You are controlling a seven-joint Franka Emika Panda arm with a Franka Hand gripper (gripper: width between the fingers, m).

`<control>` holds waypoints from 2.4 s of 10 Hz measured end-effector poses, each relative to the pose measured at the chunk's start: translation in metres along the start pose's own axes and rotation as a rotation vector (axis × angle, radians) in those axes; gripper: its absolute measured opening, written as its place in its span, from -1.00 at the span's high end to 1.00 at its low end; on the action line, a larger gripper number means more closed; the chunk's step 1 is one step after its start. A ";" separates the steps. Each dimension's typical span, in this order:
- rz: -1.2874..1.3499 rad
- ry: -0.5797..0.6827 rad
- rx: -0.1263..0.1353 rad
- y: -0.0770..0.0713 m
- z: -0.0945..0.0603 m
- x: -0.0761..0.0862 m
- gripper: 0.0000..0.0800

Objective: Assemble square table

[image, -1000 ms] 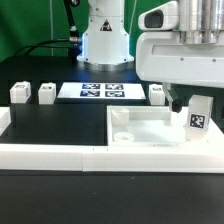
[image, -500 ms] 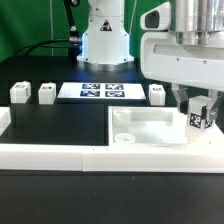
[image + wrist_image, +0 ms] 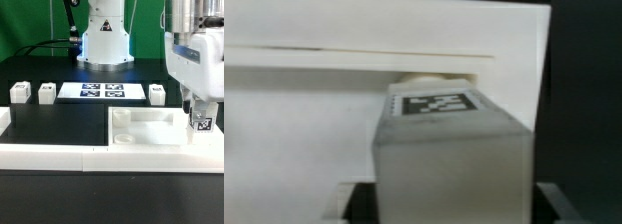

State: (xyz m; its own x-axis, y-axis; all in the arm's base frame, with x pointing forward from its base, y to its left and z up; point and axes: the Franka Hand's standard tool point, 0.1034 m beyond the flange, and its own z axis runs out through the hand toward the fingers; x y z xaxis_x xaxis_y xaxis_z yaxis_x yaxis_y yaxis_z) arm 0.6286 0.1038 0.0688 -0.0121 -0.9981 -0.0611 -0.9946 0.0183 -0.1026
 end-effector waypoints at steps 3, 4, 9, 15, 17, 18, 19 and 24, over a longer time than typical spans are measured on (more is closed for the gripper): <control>0.429 -0.065 -0.010 0.004 0.001 -0.001 0.26; 0.523 -0.070 -0.013 0.004 0.001 -0.002 0.26; 0.570 -0.069 -0.012 0.005 0.001 -0.002 0.24; 0.526 -0.062 -0.010 0.006 0.002 -0.001 -0.56; 0.525 -0.062 -0.010 0.006 0.002 -0.001 -0.62; 0.525 -0.062 -0.010 0.006 0.002 -0.001 -0.62; 0.525 -0.062 -0.010 0.006 0.002 -0.001 -0.62; 0.525 -0.061 -0.010 0.006 0.002 -0.001 -0.62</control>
Offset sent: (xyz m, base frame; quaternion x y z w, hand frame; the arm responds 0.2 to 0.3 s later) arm 0.0181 0.0110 0.0020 0.0367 -0.0667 0.3492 0.9339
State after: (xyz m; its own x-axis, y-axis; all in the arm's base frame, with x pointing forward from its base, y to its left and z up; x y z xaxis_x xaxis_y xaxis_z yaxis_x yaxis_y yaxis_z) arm 0.6228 0.1053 0.0658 -0.5028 -0.8495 -0.1597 -0.8574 0.5137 -0.0329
